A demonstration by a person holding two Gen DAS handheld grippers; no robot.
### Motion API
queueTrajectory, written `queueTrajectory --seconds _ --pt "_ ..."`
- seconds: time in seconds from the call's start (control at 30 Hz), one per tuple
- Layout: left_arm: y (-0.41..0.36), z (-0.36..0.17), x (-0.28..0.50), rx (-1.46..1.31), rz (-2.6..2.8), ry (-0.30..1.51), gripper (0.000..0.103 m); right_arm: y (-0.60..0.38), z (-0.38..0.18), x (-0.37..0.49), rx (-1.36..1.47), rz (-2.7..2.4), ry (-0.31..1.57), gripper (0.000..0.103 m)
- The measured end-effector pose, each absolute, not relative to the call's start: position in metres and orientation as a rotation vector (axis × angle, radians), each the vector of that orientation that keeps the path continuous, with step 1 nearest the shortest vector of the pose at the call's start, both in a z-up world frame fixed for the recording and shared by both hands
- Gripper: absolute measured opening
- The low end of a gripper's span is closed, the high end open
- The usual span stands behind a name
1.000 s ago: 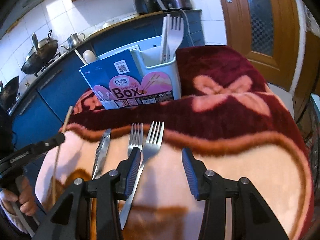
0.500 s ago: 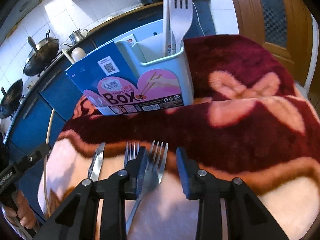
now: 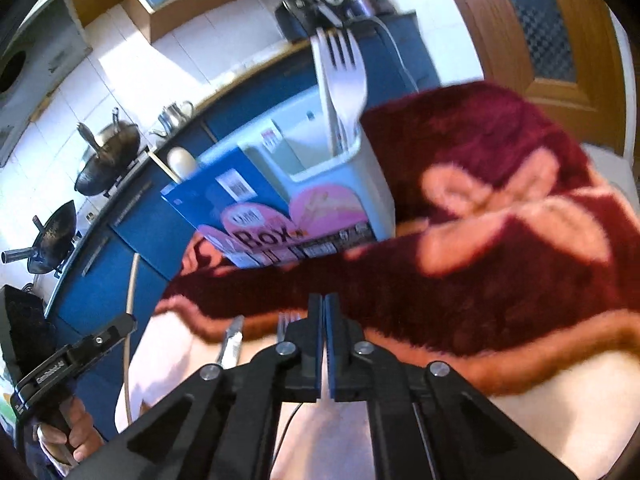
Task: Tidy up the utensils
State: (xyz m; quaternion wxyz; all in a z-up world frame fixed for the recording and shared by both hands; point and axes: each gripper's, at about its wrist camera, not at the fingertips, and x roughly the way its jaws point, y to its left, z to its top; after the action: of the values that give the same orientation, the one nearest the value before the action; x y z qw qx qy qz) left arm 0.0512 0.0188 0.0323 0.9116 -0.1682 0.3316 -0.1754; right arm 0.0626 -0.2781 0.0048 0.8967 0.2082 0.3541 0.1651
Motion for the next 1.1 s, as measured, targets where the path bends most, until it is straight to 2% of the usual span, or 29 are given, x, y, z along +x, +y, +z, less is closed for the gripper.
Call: queueTrajectory --seconds 0.67,1.1 --pt "0.004 0.08 0.061 -0.317 -0.37 0.476 0.004 -0.267 0.095 -0.004 0.235 0.207 0.318 0.003" --pt "-0.002 0.123 0.11 -0.323 -0.353 0.295 0.004 -0.278 0.131 0.012 0.182 0.126 0.218 0.003"
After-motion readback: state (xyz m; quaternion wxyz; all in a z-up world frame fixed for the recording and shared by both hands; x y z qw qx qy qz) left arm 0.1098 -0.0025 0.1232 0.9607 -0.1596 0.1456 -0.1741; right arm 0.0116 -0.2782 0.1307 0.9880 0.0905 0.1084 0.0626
